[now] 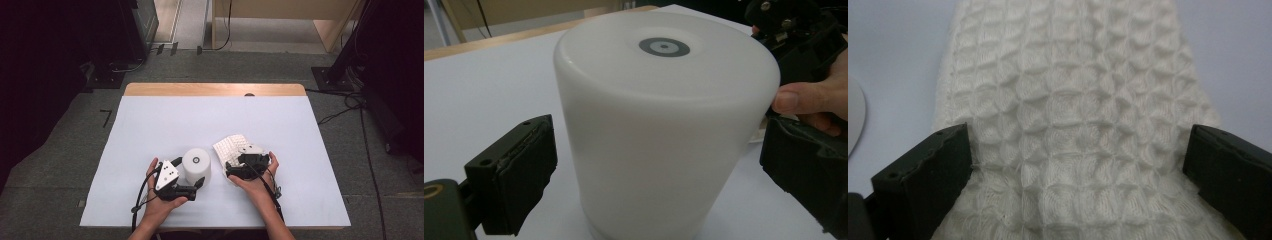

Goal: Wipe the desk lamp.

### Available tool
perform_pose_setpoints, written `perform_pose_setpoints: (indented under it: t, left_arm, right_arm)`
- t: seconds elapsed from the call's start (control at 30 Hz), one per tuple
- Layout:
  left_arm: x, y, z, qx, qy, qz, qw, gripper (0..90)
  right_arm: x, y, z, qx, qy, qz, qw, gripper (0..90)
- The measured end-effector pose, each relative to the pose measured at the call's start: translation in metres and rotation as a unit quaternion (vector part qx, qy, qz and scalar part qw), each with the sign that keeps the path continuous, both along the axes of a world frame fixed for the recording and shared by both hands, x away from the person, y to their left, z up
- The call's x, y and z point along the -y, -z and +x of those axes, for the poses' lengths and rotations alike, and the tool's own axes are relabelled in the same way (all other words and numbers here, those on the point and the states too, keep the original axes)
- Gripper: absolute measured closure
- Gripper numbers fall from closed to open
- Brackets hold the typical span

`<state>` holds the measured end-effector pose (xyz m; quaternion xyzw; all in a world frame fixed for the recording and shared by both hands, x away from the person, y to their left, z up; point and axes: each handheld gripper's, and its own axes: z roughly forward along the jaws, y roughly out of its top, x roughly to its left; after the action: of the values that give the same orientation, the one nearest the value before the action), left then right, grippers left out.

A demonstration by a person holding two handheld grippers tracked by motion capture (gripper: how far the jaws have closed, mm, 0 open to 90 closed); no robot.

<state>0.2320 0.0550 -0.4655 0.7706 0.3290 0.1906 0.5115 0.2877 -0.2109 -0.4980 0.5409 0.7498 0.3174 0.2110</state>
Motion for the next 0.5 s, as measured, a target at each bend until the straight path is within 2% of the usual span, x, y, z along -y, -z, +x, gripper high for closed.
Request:
perform_pose_setpoints:
  t: [0.03,0.1,0.2,0.3,0.33,0.4,0.47,0.5]
  left_arm:
    - [0.002,0.001,0.0,0.0,-0.004,0.003,1.0,2.2]
    - [0.005,0.002,0.0,-0.005,-0.013,0.008,0.9999,2.2]
    - [0.01,0.004,0.0,-0.01,-0.026,0.014,0.9995,2.2]
    - [0.015,0.005,0.001,-0.013,-0.035,0.017,0.9992,2.2]
    - [0.016,0.005,0.001,-0.012,-0.037,0.019,0.999,2.3]
    - [0.02,0.005,0.001,-0.007,-0.05,0.023,0.9985,4.1]
    - [0.02,0.004,0.003,-0.004,-0.055,0.023,0.9982,5.2]
    - [0.02,0.004,0.004,-0.005,-0.054,0.02,0.9983,5.9]
  right_arm:
    - [0.001,0.001,0.001,-0.014,0.0,0.005,0.9999,0.0]
    - [0.001,0.001,0.001,-0.019,-0.003,0.002,0.9998,2.0]
    - [0.006,-0.003,-0.002,-0.012,-0.013,-0.001,0.9998,20.1]
    - [0.019,-0.004,-0.006,0.009,-0.001,0.006,0.9999,55.8]
    - [0.023,-0.004,-0.007,0.015,-0.001,0.009,0.9998,71.6]
    - [0.028,-0.002,-0.008,0.027,-0.003,0.022,0.9994,79.6]
    - [0.028,-0.002,-0.009,0.028,-0.009,0.024,0.9993,80.9]
    - [0.028,-0.004,-0.011,0.031,-0.019,0.033,0.9988,81.1]
